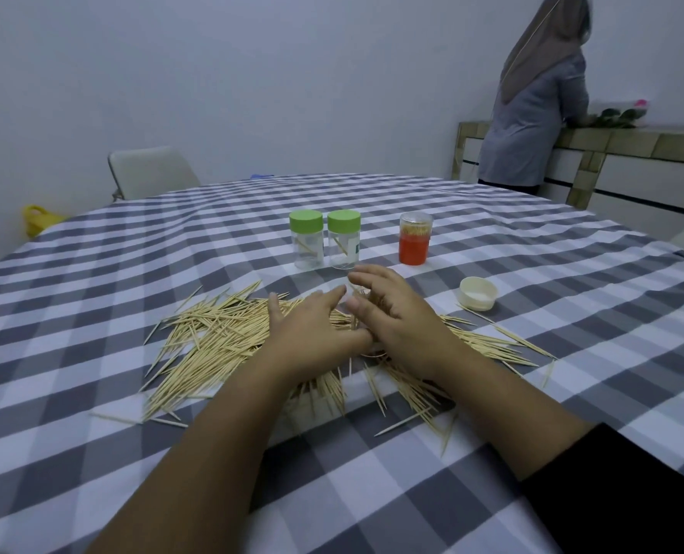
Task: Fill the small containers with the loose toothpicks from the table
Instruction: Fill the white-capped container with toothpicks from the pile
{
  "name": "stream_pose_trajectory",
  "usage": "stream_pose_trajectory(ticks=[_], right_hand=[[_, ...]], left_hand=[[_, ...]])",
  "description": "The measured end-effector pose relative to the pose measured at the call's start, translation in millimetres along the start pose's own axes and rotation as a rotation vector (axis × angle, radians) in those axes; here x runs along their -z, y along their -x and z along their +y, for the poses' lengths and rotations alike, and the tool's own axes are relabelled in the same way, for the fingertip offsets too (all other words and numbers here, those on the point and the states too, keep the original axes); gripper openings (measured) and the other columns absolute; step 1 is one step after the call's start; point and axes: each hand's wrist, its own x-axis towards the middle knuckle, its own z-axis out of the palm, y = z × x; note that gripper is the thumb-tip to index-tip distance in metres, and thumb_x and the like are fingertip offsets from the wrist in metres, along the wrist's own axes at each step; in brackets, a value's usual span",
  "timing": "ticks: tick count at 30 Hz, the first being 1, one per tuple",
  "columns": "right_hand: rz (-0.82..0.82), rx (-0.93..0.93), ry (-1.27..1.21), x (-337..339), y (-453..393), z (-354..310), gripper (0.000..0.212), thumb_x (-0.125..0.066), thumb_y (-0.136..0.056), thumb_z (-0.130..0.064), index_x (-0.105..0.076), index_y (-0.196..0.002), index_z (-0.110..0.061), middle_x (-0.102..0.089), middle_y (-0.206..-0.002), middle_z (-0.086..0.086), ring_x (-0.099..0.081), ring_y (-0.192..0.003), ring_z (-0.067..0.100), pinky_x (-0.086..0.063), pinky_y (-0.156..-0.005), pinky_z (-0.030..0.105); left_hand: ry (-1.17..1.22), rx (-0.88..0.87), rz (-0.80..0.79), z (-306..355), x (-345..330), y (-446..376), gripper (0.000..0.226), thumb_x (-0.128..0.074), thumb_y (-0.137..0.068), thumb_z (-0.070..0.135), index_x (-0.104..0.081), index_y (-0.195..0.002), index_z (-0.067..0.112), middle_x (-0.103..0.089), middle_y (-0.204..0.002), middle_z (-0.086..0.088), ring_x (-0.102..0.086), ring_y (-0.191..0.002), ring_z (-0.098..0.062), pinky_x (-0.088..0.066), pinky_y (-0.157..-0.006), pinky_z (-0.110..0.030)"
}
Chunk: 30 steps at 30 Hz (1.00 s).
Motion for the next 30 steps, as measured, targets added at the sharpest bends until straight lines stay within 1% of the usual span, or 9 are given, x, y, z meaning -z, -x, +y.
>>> stream_pose_trajectory(ticks=[2,3,5,7,9,14,19,23,30], right_hand=[[-0.06,-0.022,-0.004,2,2,0,0.048,-0.051,-0.096,-0.033,-0.038,-0.141,-0.028,-0.03,-0.145,-0.011,-0.031,-0.13,0.002,-0.029,-0.111,0.032],[-0.084,-0.034,-0.009,3,3,1,0.049,-0.05,-0.096,-0.031,-0.034,-0.143,-0.032,-0.027,-0.145,-0.01,-0.035,-0.124,-0.002,-0.032,-0.107,0.026],[-0.108,-0.059,-0.037,2,5,0,0.054,-0.049,-0.096,-0.027,-0.026,-0.144,-0.037,-0.025,-0.14,-0.009,-0.044,-0.101,-0.014,-0.039,-0.089,0.012],[-0.108,-0.077,-0.066,-1,7,1,0.064,-0.05,-0.094,-0.021,-0.016,-0.145,-0.041,-0.023,-0.141,-0.009,-0.046,-0.109,-0.004,-0.042,-0.092,0.018],[-0.121,-0.094,-0.056,-4,7,2,0.075,-0.053,-0.091,-0.019,-0.008,-0.145,-0.045,-0.022,-0.145,-0.007,-0.04,-0.125,0.013,-0.04,-0.101,0.032],[-0.153,-0.088,-0.035,-8,7,4,0.083,-0.059,-0.088,-0.018,-0.005,-0.145,-0.045,-0.021,-0.148,-0.005,-0.037,-0.127,0.012,-0.037,-0.097,0.026],[-0.126,-0.076,-0.043,-9,8,5,0.082,-0.06,-0.088,-0.019,-0.007,-0.146,-0.044,-0.023,-0.147,-0.005,-0.035,-0.128,0.009,-0.036,-0.1,0.025],[-0.115,-0.07,-0.022,-8,8,5,0.082,-0.061,-0.088,-0.02,-0.008,-0.146,-0.043,-0.024,-0.148,-0.005,-0.036,-0.126,0.009,-0.036,-0.098,0.024],[-0.114,-0.065,0.017,-6,4,8,0.083,-0.063,-0.087,-0.024,-0.007,-0.146,-0.043,-0.028,-0.149,-0.004,-0.037,-0.129,0.01,-0.038,-0.102,0.028]], left_hand=[[-0.028,0.032,-0.006,-3,12,2,0.073,-0.052,-0.081,0.045,-0.029,-0.147,0.029,-0.032,-0.153,0.002,-0.015,-0.145,-0.014,0.014,-0.116,-0.047],[-0.024,0.054,0.005,-7,17,2,0.07,-0.054,-0.084,0.038,-0.027,-0.148,0.028,-0.031,-0.154,-0.001,-0.014,-0.145,-0.018,0.003,-0.118,-0.048],[0.005,0.115,0.007,-14,29,1,0.068,-0.057,-0.085,0.03,-0.029,-0.148,0.028,-0.036,-0.15,-0.003,-0.03,-0.138,-0.023,-0.028,-0.112,-0.041],[-0.073,0.157,-0.045,-19,38,2,0.067,-0.057,-0.087,0.026,-0.03,-0.148,0.023,-0.04,-0.147,-0.004,-0.046,-0.123,-0.02,-0.042,-0.093,-0.028],[-0.229,0.209,-0.107,-22,42,0,0.067,-0.058,-0.088,0.026,-0.029,-0.148,0.018,-0.039,-0.148,-0.006,-0.045,-0.125,-0.023,-0.041,-0.093,-0.029],[-0.43,0.213,-0.162,-28,37,-10,0.032,-0.057,-0.084,0.032,-0.055,-0.114,0.019,-0.061,-0.114,-0.005,-0.056,-0.097,-0.021,-0.049,-0.084,-0.034],[-0.559,0.136,0.005,-30,21,-15,0.03,-0.048,-0.092,0.02,-0.057,-0.12,0.017,-0.062,-0.112,-0.006,-0.058,-0.101,-0.025,-0.048,-0.079,-0.034],[-0.644,0.111,0.065,-33,17,-17,0.02,-0.05,-0.089,0.01,-0.067,-0.093,0.019,-0.06,-0.08,-0.001,-0.058,-0.076,-0.022,-0.037,-0.056,-0.028],[-0.396,0.181,0.069,-32,21,-23,0.036,-0.048,-0.098,0.022,-0.055,-0.132,0.03,-0.059,-0.129,-0.006,-0.057,-0.113,-0.026,-0.045,-0.091,-0.031]])
